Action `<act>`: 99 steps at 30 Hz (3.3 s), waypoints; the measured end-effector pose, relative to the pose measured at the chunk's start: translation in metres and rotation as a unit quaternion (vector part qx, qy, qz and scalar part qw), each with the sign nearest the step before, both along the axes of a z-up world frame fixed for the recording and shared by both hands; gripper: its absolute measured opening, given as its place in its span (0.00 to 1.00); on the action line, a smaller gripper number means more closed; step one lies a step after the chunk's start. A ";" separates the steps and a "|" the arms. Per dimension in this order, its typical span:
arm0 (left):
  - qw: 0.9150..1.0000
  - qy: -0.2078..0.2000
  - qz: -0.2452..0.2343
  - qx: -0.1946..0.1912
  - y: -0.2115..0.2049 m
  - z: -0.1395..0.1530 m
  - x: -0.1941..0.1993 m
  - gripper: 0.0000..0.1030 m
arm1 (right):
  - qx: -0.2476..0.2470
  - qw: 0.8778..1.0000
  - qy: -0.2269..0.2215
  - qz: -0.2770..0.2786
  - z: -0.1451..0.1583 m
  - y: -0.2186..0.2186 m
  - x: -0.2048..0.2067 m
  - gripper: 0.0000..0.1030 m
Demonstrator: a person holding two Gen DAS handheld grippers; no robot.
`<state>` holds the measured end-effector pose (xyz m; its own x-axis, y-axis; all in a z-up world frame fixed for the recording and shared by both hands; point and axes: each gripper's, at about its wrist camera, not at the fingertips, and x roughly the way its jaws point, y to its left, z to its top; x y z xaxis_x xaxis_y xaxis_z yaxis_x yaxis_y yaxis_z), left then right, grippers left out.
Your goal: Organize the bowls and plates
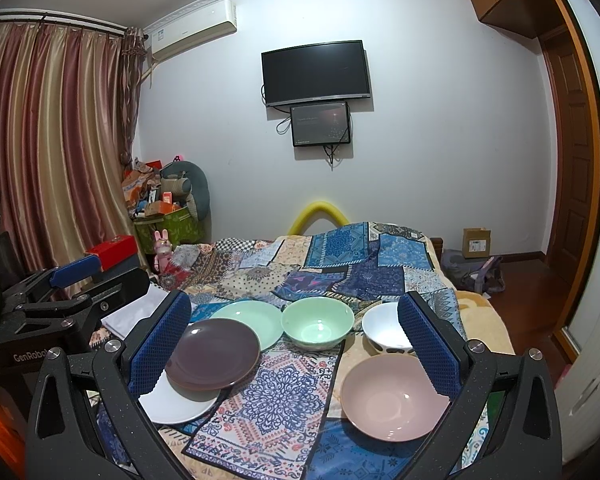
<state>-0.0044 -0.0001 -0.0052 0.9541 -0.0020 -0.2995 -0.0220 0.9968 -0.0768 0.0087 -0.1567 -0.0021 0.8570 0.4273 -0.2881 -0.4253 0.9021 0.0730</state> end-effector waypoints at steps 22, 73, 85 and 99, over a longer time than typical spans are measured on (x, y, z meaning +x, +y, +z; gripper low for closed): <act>1.000 -0.002 0.000 0.002 -0.002 0.001 -0.003 1.00 | 0.000 1.000 0.001 0.000 -0.004 0.002 0.002 1.00; 0.970 0.228 0.074 -0.033 0.184 -0.131 0.097 0.92 | -0.064 0.984 0.149 0.068 -0.095 0.122 0.103 0.96; 0.952 0.300 0.043 -0.038 0.218 -0.182 0.152 0.65 | -0.078 0.964 0.248 0.064 -0.152 0.145 0.156 0.65; 0.934 0.349 -0.003 -0.074 0.232 -0.222 0.190 0.35 | -0.085 0.940 0.323 0.068 -0.195 0.150 0.180 0.38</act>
